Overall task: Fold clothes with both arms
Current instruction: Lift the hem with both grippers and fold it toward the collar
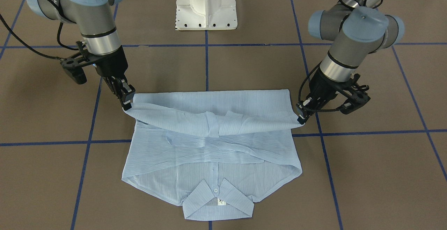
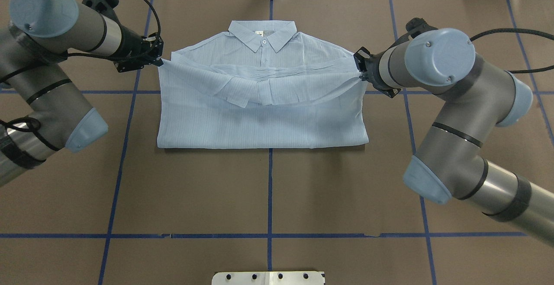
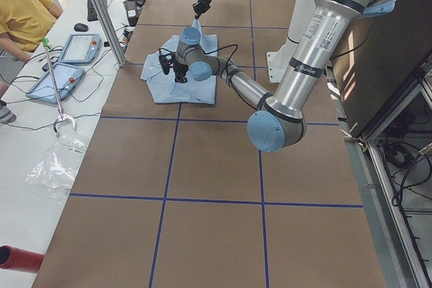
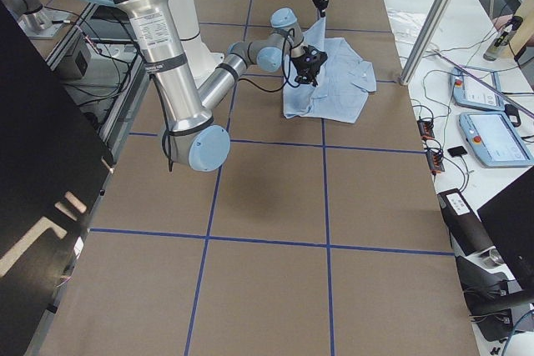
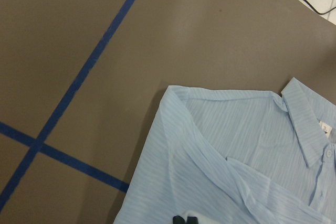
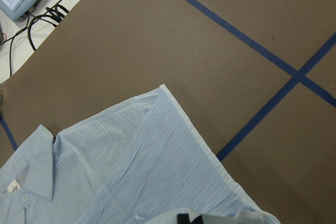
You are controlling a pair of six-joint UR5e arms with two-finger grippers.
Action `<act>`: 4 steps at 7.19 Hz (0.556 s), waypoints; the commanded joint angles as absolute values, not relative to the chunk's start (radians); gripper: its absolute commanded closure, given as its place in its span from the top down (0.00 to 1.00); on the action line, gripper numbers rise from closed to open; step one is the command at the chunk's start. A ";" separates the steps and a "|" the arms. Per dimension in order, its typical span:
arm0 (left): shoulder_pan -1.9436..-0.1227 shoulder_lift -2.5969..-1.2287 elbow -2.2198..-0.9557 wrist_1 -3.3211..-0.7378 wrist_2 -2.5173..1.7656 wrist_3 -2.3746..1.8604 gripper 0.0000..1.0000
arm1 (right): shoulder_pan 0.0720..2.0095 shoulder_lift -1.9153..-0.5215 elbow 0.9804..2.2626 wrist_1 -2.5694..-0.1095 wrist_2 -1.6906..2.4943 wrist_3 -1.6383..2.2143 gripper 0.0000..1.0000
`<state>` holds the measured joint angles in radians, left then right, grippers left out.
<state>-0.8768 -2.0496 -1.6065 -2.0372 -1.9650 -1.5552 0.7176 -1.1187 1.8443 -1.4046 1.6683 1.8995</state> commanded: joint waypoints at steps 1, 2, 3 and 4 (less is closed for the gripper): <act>-0.906 -2.097 -1.449 -2.156 -1.965 -1.551 0.00 | 0.773 -1.022 1.696 -1.399 1.713 1.853 0.00; -0.914 -2.124 -1.380 -2.183 -1.962 -1.551 0.00 | 0.778 -0.973 1.612 -1.396 1.716 1.852 0.00; -0.914 -2.170 -1.299 -2.206 -1.962 -1.552 0.00 | 0.794 -0.965 1.539 -1.312 1.733 1.852 0.00; -0.914 -2.183 -1.251 -2.256 -1.962 -1.554 0.00 | 0.795 -0.959 1.464 -1.225 1.735 1.853 0.00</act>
